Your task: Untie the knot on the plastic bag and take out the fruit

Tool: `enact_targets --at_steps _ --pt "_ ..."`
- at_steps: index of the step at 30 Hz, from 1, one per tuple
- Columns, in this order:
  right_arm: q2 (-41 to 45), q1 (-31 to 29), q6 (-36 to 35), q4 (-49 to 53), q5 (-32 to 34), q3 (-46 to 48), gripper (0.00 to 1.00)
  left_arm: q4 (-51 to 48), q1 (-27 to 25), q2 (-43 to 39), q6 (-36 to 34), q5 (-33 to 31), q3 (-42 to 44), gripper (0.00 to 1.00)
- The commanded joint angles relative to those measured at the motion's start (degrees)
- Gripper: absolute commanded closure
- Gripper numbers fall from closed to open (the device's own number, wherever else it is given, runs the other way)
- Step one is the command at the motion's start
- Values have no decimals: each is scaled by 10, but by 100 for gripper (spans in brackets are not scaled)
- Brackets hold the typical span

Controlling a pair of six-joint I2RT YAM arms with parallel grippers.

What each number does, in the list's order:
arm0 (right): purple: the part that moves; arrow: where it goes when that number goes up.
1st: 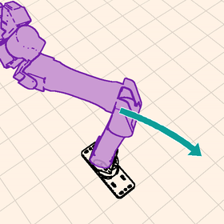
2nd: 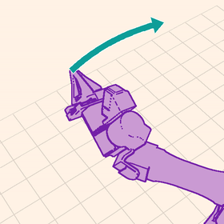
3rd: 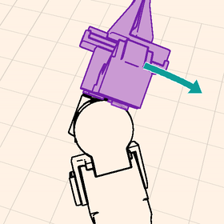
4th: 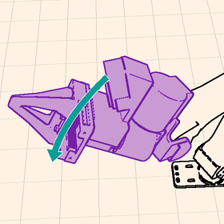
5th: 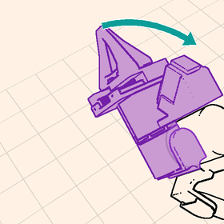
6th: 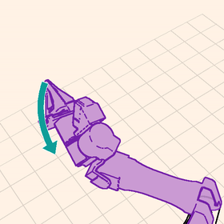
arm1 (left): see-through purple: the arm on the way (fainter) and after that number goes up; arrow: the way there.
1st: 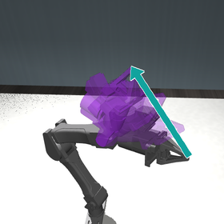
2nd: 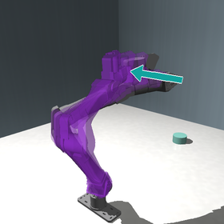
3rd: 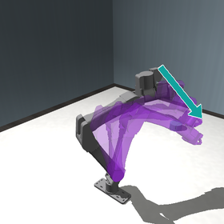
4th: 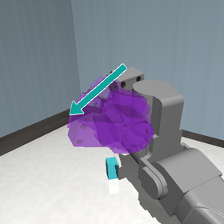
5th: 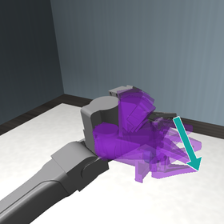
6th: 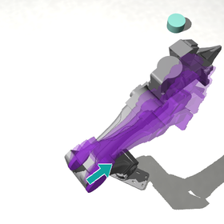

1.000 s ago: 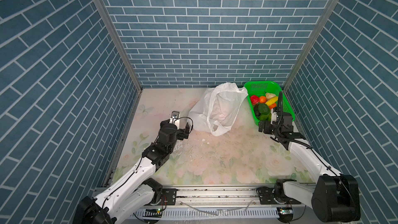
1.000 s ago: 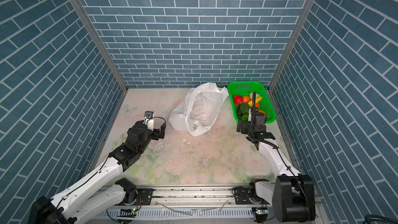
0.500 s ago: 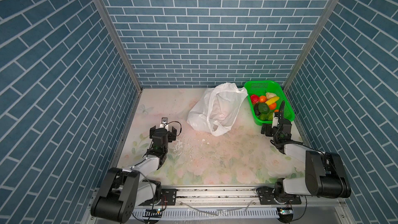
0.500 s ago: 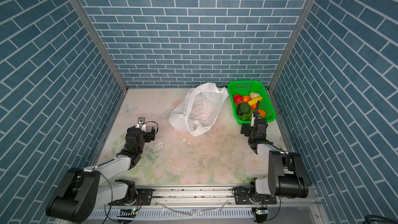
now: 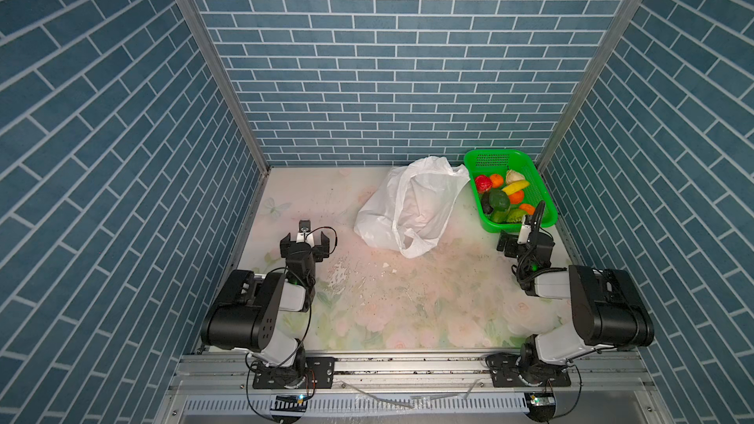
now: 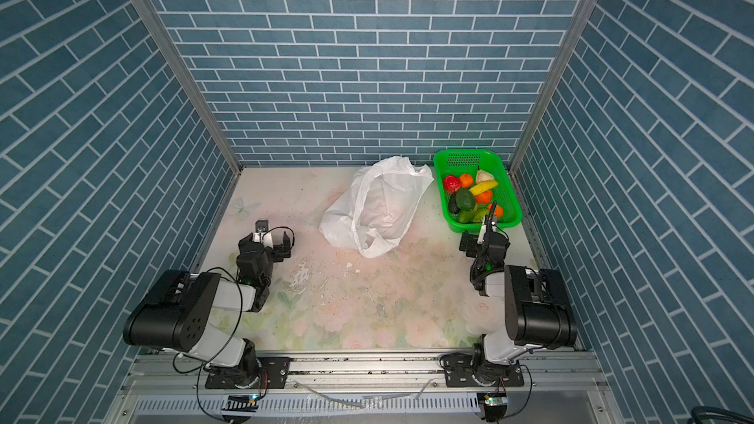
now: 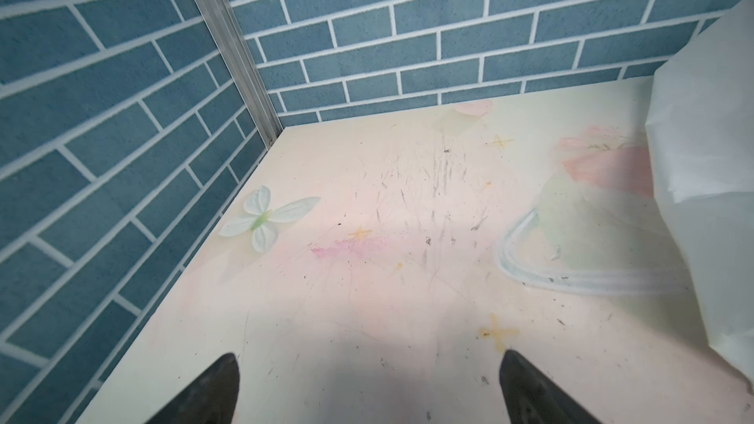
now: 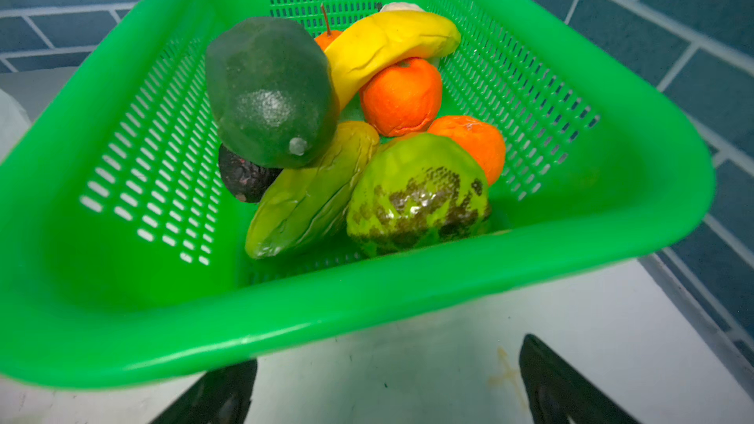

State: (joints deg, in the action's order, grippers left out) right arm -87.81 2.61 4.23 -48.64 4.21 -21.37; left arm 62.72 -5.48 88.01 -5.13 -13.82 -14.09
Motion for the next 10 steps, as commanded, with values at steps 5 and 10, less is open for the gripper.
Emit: enact_targets --at_steps 5,10 --pt "-2 -7 1 -43 31 8 1 33 4 2 3 6 0 0" --pt "-2 -7 -1 -51 27 12 1 27 5 1 5 4 -3 0"
